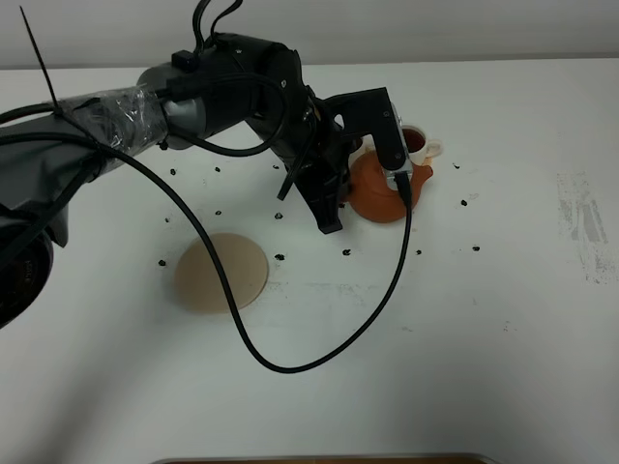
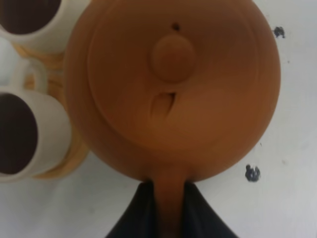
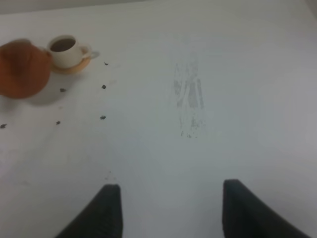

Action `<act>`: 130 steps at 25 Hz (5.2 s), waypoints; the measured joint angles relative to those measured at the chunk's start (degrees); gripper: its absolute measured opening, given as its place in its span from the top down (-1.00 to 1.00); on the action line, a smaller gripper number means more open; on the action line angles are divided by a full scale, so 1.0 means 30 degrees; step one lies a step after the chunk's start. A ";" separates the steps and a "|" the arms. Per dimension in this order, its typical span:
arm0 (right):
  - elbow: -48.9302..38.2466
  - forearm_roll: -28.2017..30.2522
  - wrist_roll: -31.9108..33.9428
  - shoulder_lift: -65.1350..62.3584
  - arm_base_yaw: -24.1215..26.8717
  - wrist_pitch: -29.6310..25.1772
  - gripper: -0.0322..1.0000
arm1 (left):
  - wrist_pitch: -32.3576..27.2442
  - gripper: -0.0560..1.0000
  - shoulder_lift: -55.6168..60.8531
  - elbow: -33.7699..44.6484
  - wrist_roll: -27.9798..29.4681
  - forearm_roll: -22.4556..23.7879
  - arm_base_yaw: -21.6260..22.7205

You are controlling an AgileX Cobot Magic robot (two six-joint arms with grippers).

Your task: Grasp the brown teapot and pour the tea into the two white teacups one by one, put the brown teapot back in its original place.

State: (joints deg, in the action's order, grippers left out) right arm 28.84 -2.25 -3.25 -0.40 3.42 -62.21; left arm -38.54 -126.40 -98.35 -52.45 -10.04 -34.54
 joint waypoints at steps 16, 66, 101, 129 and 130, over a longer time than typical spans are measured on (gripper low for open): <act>0.0000 0.0000 0.0000 0.0000 0.0000 0.0000 0.02 | 0.0645 0.66 0.0179 0.1255 0.1380 -0.0226 0.0021; 0.0000 0.0000 0.0000 0.0000 0.0000 0.0000 0.02 | 0.5585 0.66 1.0020 1.7418 1.2657 0.0066 0.3956; 0.0000 0.0000 0.0000 0.0000 0.0000 0.0000 0.02 | 0.3141 0.09 2.1971 1.7439 1.2694 0.0737 0.3956; 0.0000 0.0000 0.0000 0.0000 0.0000 0.0000 0.02 | -0.7839 0.08 3.6874 2.1667 1.9253 0.4649 1.1895; 0.0000 0.0000 0.0000 0.0000 0.0000 0.0000 0.02 | -0.7956 0.08 3.7109 2.1711 1.9281 0.4649 1.1895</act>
State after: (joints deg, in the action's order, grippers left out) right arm 28.84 -2.25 -3.25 -0.40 3.42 -62.21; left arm -62.40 -15.07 -33.22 5.39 3.91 1.15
